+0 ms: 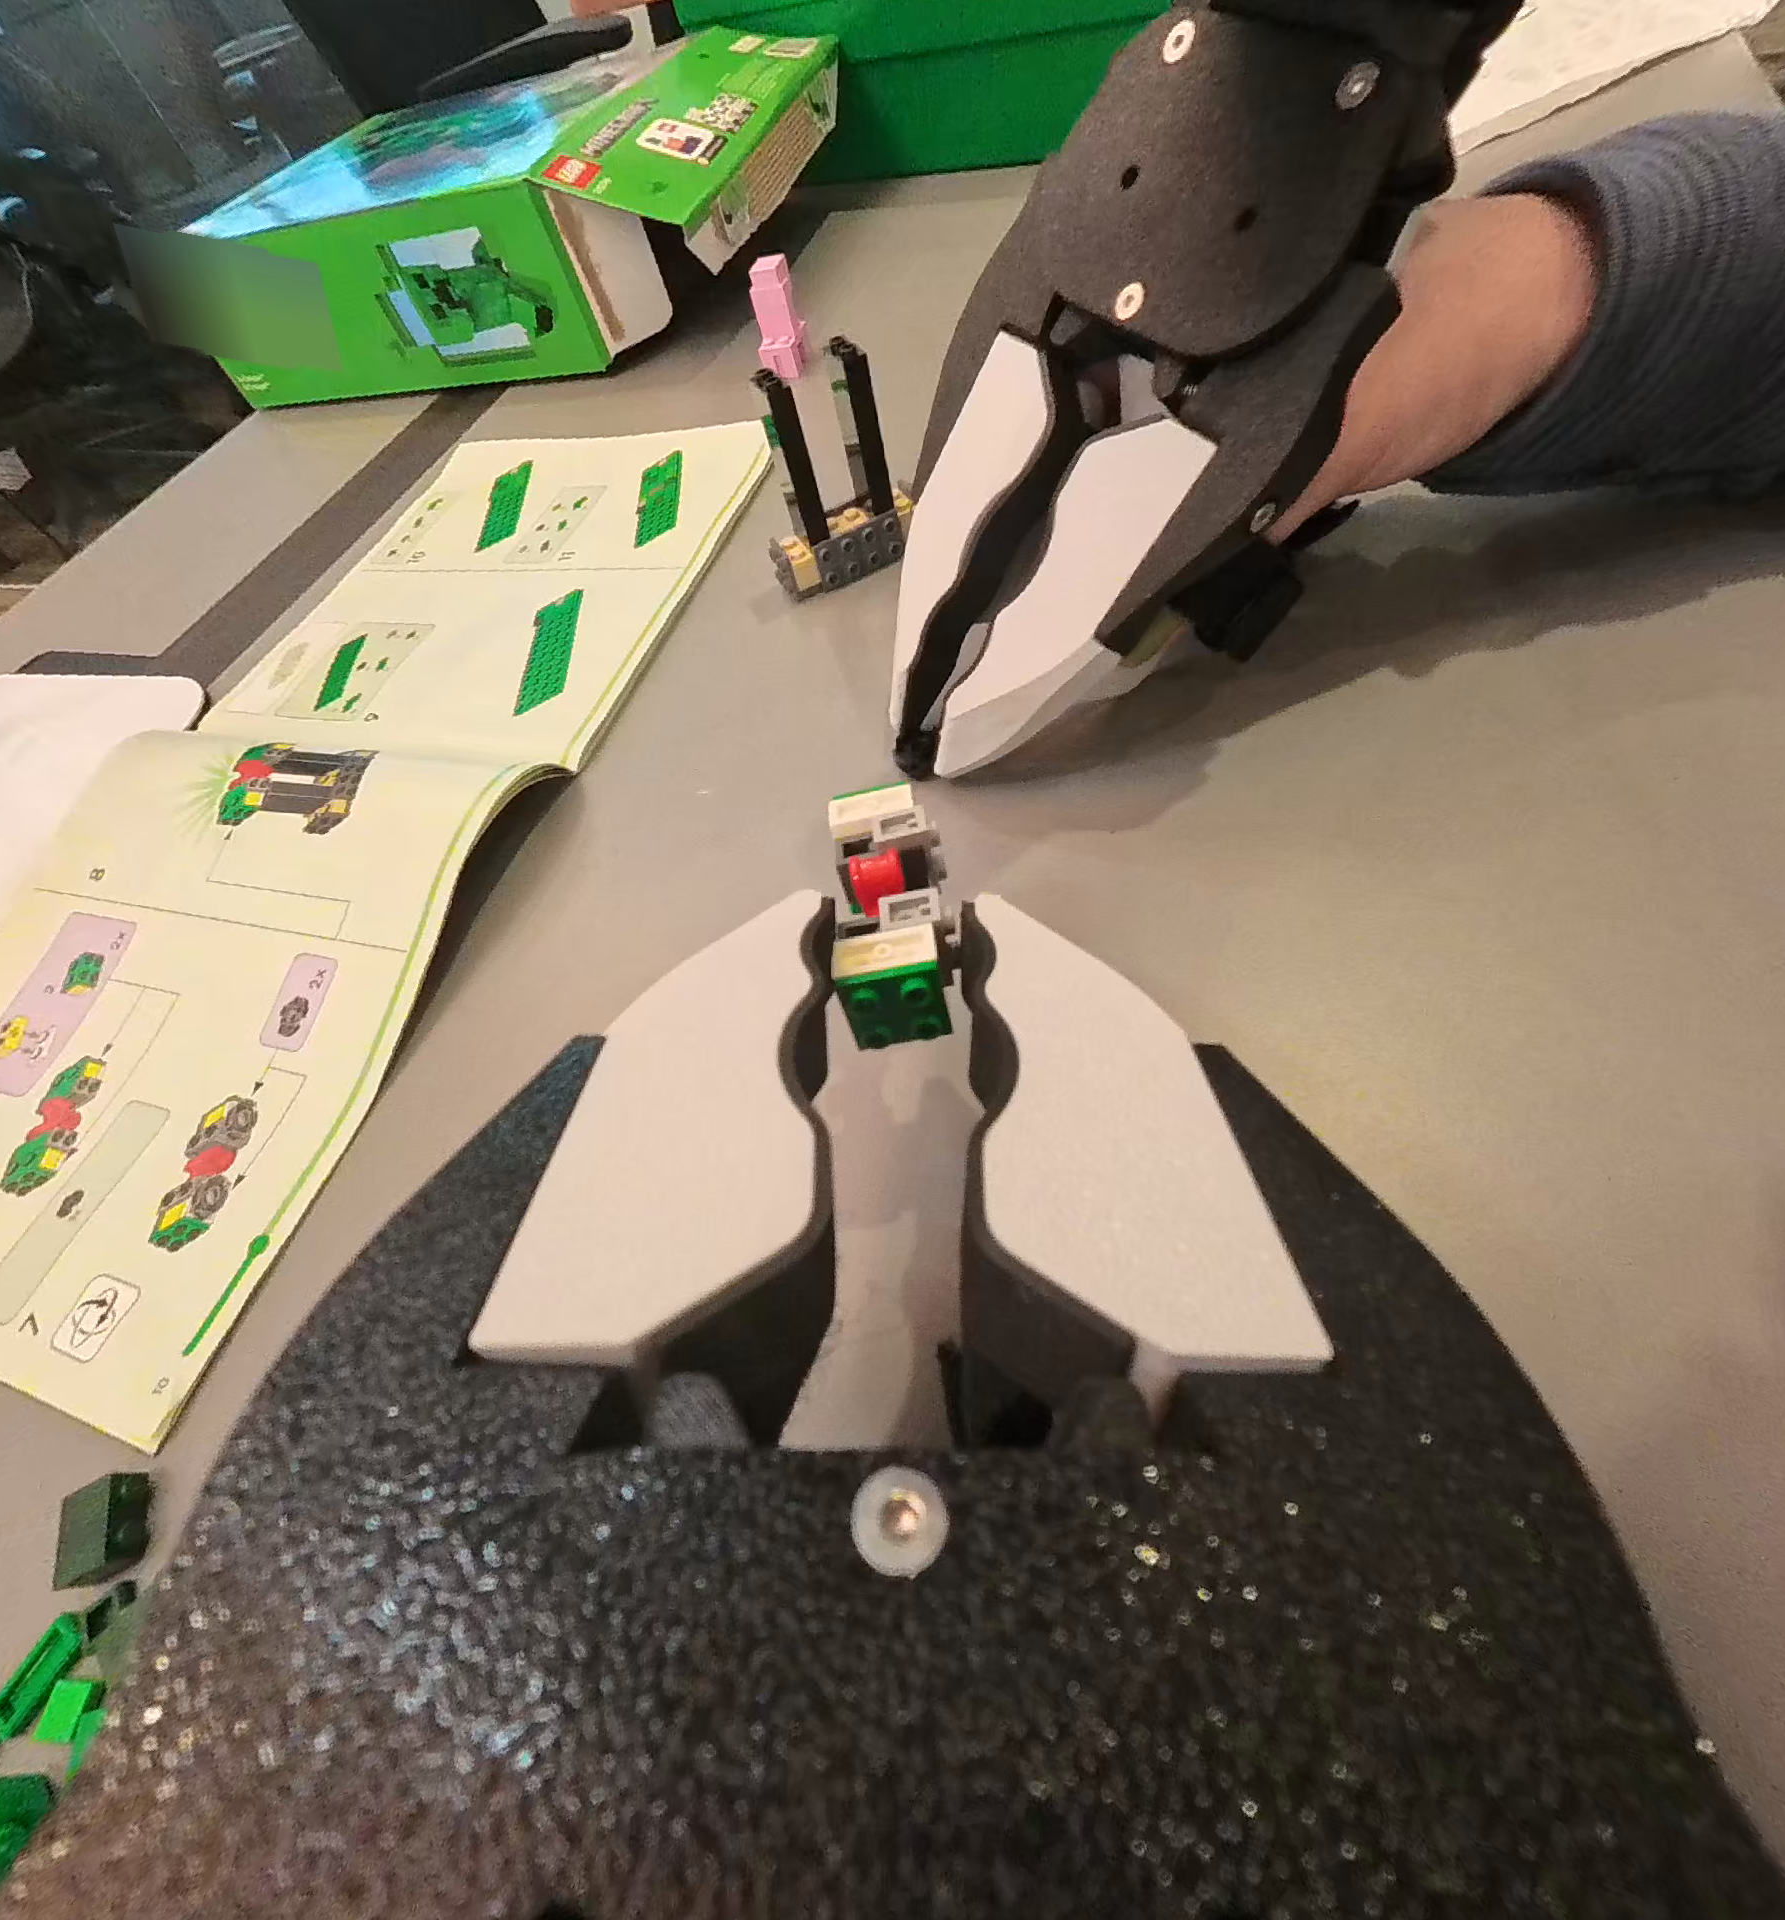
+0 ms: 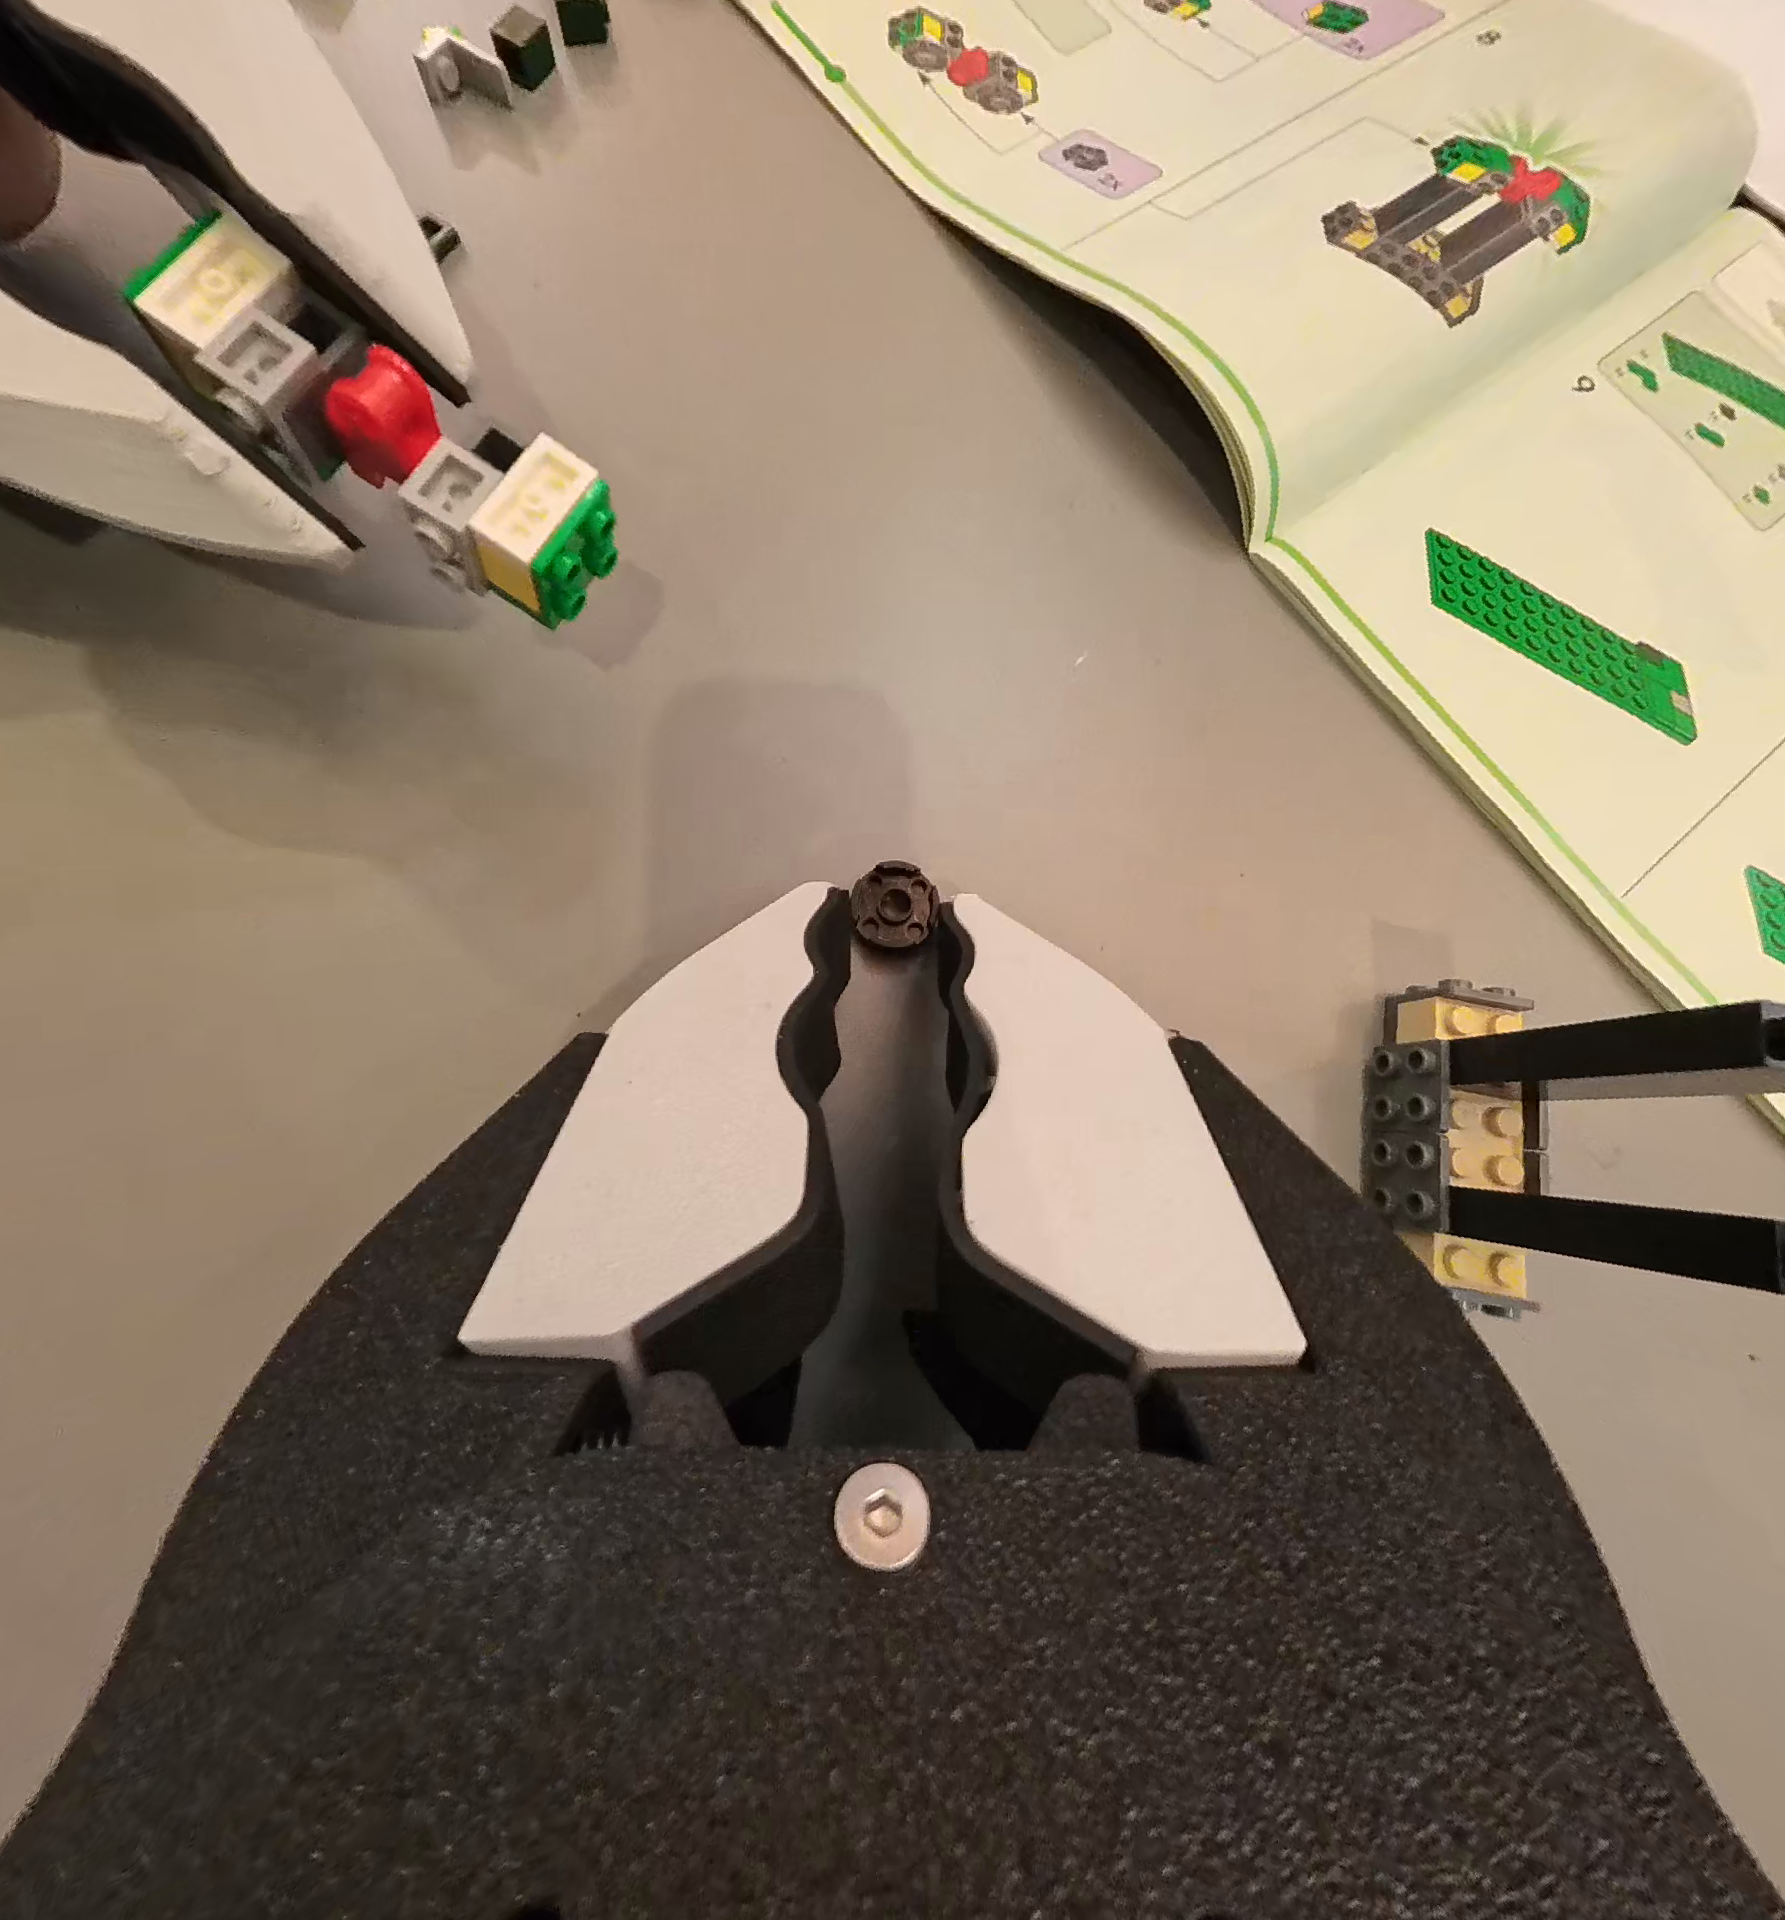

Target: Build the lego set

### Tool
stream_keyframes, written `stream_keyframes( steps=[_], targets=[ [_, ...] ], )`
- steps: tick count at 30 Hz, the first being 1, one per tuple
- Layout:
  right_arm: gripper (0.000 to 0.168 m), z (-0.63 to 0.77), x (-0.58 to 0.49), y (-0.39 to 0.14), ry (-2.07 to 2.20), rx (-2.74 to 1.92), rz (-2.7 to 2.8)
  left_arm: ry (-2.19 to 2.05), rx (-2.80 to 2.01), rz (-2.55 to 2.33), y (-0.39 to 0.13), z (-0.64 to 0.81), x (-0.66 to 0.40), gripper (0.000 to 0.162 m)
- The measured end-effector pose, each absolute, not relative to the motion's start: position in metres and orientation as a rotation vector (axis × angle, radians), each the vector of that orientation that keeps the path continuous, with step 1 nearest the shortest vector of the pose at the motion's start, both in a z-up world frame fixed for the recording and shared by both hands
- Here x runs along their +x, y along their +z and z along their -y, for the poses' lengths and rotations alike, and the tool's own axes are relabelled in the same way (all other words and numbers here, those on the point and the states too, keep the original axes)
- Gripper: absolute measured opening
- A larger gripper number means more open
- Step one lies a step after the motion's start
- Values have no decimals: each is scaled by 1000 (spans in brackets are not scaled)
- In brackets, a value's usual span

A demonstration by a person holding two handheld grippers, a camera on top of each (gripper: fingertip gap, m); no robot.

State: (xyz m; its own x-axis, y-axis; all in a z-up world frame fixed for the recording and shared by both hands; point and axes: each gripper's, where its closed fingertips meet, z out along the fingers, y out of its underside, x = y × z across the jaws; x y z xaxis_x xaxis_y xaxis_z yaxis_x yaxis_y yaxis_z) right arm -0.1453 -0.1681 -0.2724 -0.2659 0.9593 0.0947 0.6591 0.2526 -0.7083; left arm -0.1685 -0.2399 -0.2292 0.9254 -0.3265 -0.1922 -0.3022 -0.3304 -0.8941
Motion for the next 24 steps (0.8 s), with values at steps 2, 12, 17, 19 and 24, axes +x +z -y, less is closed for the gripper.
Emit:
stream_keyframes(
  steps=[2,12,17,19,24],
  targets=[
    [15,168,-146,-272,754,-1450,2010,-28,-1933,-454,-229,240,-169,22],
    [15,172,-147,-268,754,-1354,2035,-16,-1933,-457,-229,240,-170,22],
    [15,173,-147,-267,779,-1347,2039,-8,-1933,-459,-229,240,-171,22],
    [15,173,-146,-269,777,-1345,2051,-5,-1934,-462,-229,240,-171,22],
    [15,174,-146,-270,787,-1339,2061,-8,-1937,-463,-230,240,-171,22]
  ],
)
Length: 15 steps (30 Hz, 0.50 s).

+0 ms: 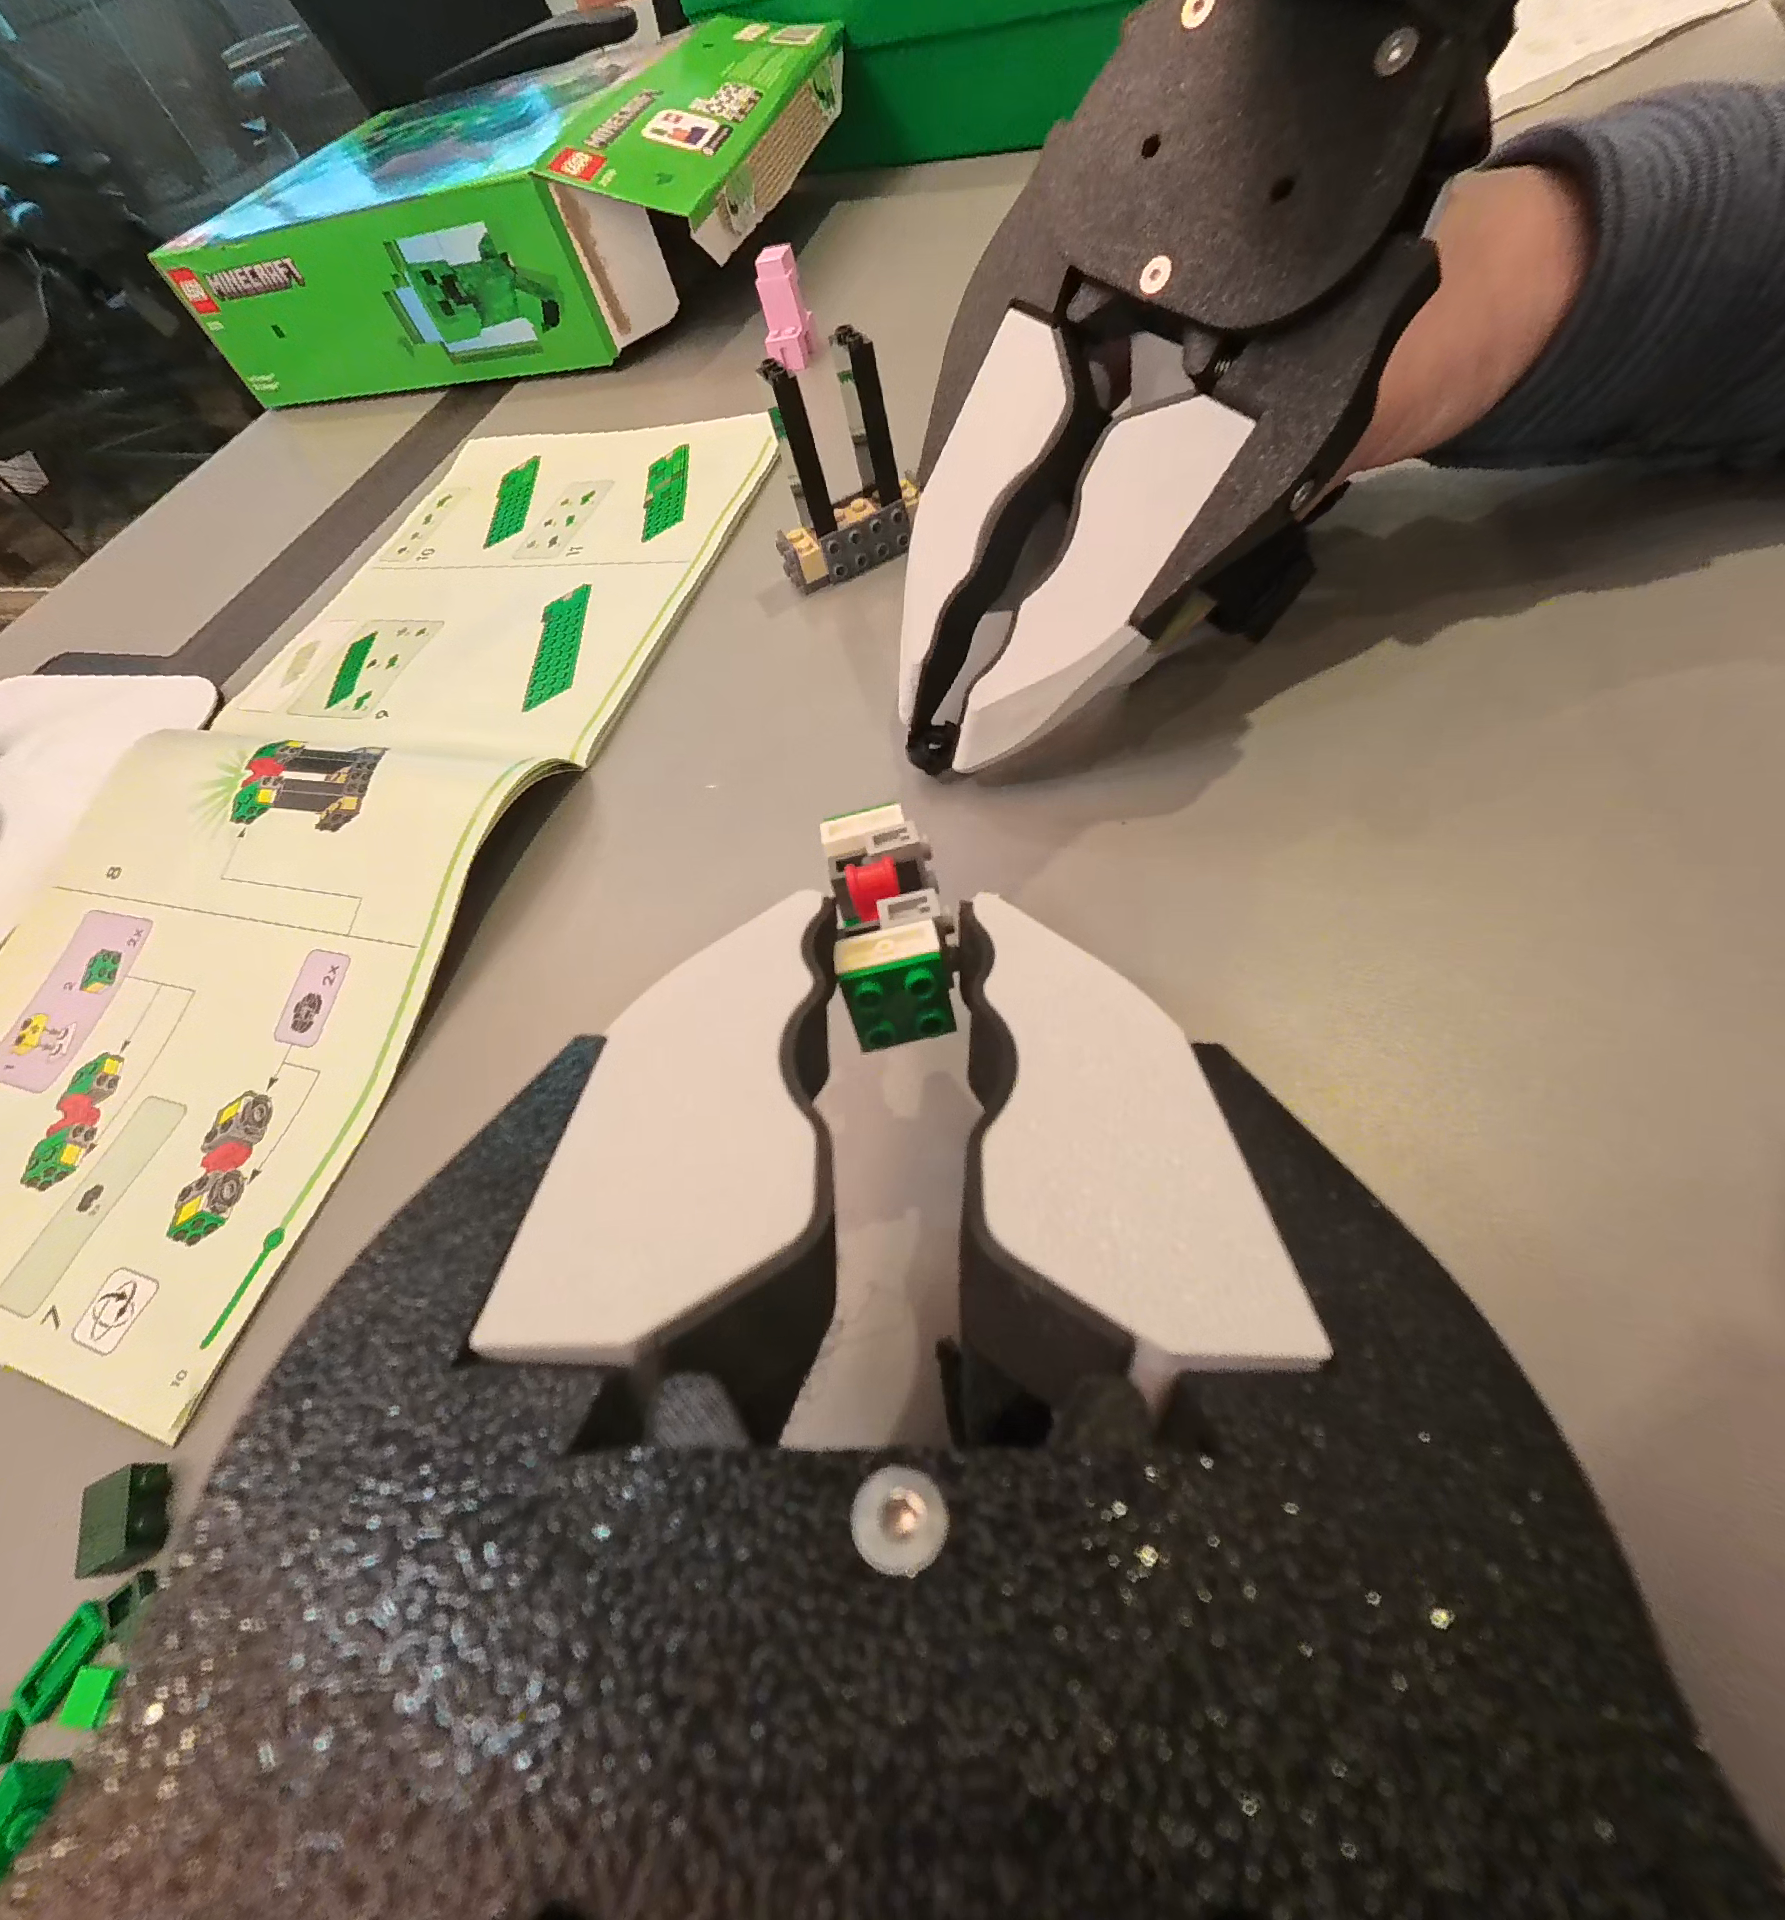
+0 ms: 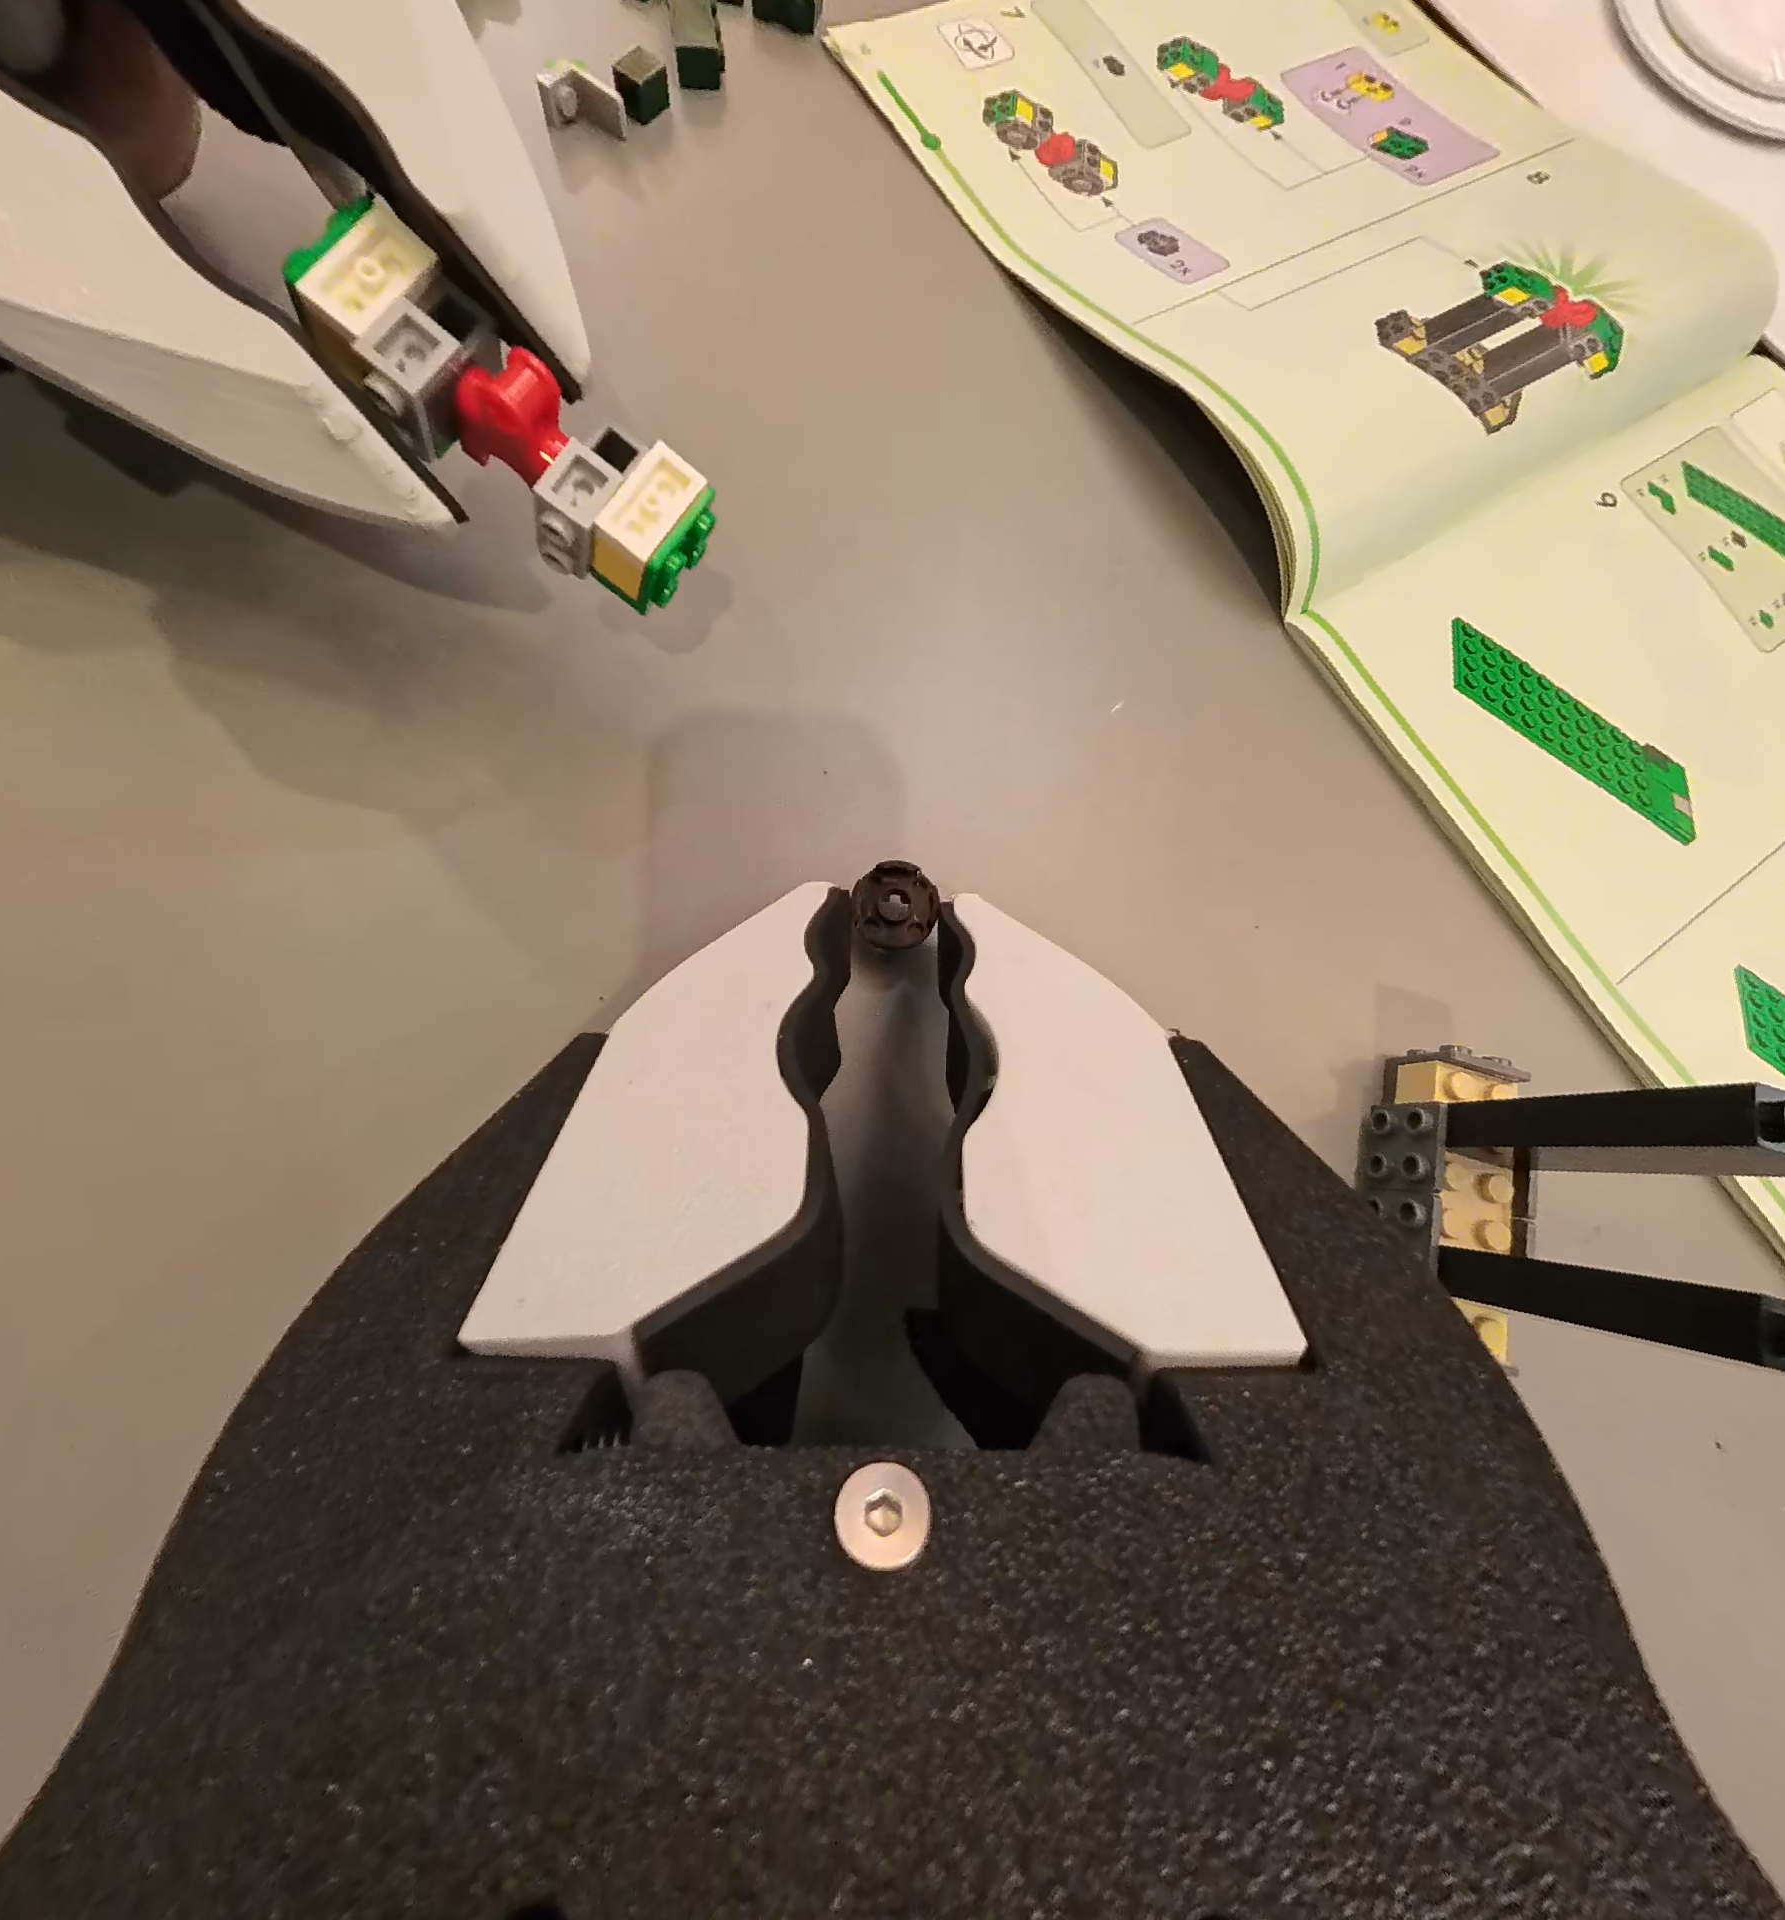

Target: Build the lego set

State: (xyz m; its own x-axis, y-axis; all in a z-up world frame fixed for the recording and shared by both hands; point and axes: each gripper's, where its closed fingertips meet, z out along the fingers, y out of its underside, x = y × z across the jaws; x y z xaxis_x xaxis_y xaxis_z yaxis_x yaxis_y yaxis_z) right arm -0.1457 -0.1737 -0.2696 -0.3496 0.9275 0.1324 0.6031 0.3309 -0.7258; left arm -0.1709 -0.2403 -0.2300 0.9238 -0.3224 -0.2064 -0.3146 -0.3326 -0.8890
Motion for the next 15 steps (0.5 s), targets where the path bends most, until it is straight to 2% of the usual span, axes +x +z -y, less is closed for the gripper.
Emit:
stream_keyframes(
  steps=[7,9,15],
  targets=[
    [16,174,-145,-270,805,-1318,2080,-12,-1938,-460,-230,240,-172,22],
    [24,172,-145,-264,813,-1270,2075,-12,-1939,-462,-230,241,-172,22],
    [34,216,-137,-232,1202,-998,2119,-106,-1884,-597,-227,245,-151,22]
  ],
)
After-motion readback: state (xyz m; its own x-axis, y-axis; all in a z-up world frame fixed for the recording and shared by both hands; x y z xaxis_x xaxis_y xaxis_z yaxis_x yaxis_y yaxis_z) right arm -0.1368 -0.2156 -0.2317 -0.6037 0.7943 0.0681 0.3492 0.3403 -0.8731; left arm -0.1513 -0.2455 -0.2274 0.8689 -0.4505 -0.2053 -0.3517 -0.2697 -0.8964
